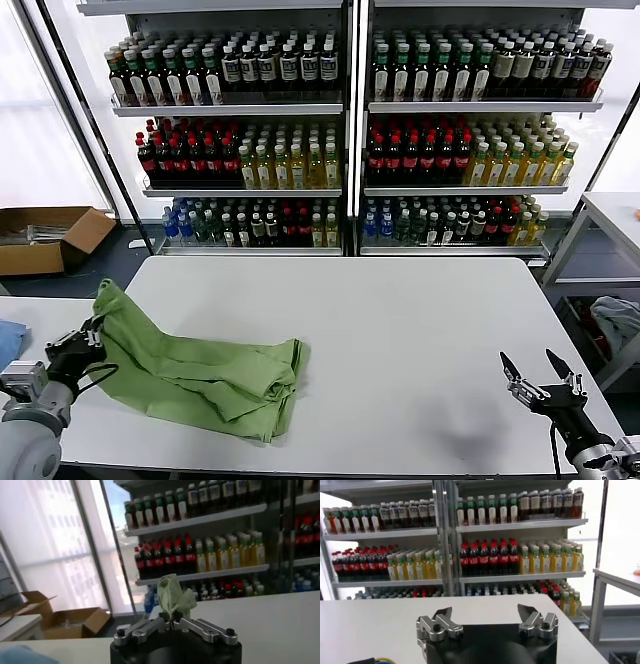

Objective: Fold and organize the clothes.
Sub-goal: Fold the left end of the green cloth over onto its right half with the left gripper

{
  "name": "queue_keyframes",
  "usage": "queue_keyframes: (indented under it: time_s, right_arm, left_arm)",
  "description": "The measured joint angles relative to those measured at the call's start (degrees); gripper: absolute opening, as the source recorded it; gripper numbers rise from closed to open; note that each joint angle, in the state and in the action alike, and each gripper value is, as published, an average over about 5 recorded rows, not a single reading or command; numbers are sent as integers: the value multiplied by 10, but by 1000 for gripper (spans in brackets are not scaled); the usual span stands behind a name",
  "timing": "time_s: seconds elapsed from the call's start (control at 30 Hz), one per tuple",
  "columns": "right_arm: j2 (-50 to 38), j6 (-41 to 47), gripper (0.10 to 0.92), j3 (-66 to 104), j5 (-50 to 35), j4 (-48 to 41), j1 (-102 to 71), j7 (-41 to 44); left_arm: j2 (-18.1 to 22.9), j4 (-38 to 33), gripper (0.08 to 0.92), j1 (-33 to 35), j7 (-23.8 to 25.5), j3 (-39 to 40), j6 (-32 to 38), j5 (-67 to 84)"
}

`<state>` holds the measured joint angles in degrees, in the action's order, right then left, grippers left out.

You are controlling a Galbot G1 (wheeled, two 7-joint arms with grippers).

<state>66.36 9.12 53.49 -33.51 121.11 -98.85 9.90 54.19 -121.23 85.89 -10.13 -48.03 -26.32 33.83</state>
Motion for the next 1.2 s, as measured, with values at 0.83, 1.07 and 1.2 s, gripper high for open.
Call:
queue_keyframes:
  time_s: [0.83, 1.07, 1.2]
  right_arm:
    - [40, -2, 823, -60, 50, 11, -15, 0]
    - [42, 1, 823, -69, 60, 15, -9, -2]
    - [42, 2, 823, -71, 62, 15, -6, -2]
  left_arm:
    - [131, -68, 92, -21, -47, 167, -34, 1]
    - [161, -62, 92, -16, -41, 208, -34, -18]
    - [169, -57, 92, -9, -29, 233, -32, -38]
